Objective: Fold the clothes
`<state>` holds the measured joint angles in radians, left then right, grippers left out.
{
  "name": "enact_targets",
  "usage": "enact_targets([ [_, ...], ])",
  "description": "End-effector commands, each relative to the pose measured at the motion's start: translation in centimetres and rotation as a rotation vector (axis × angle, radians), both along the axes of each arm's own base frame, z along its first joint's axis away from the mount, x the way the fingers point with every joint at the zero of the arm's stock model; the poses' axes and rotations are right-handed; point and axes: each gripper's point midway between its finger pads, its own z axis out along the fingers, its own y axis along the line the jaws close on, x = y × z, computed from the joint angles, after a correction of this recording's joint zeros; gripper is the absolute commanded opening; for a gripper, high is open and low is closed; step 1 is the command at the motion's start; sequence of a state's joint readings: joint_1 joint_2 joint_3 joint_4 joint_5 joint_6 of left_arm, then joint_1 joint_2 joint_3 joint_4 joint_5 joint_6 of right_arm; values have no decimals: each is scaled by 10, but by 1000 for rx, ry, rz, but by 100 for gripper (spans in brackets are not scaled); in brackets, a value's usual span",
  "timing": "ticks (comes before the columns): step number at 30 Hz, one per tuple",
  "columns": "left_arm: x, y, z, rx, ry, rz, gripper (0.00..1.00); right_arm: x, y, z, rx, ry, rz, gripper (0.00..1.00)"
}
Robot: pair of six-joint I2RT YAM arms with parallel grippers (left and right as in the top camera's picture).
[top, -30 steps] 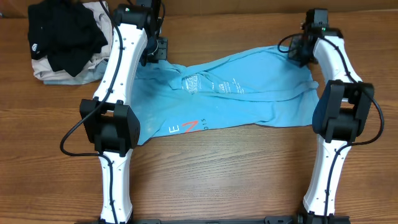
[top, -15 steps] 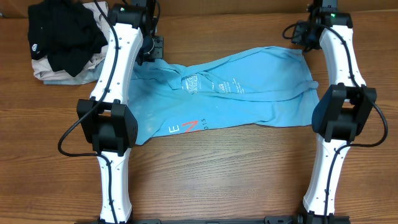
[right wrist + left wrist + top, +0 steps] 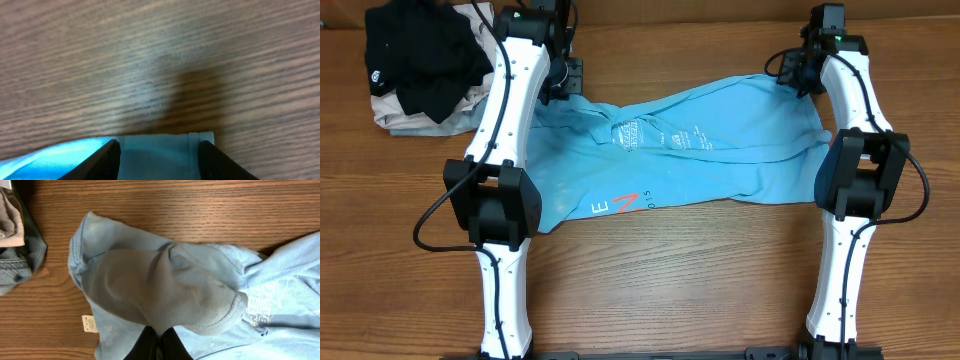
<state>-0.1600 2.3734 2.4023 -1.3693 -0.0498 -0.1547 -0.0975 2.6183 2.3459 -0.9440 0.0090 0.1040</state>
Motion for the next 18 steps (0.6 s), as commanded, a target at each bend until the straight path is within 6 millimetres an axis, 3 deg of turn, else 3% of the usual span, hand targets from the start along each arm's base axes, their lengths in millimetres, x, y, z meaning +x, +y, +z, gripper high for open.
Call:
enact_targets([
  [1,3,1,9,1,-25,-9,4,-11,4,-12,5,45,8,54],
  [5,2,1,9,1,-21,-9,4,-23,5,-24,10,94,8,46],
  [7,2,1,9,1,-21,-9,4,-21,5,-23,9,85,7,24],
  [8,2,1,9,2,-20,-9,4,-18,4,-21,13,68,-7,4],
  [14,3,2,9,0,-25,-7,4,-1,-2,5,26,-6,-58,4],
  [18,-1,3,12,2,-15,-2,4,4,-4,63,24,-75,-64,4],
])
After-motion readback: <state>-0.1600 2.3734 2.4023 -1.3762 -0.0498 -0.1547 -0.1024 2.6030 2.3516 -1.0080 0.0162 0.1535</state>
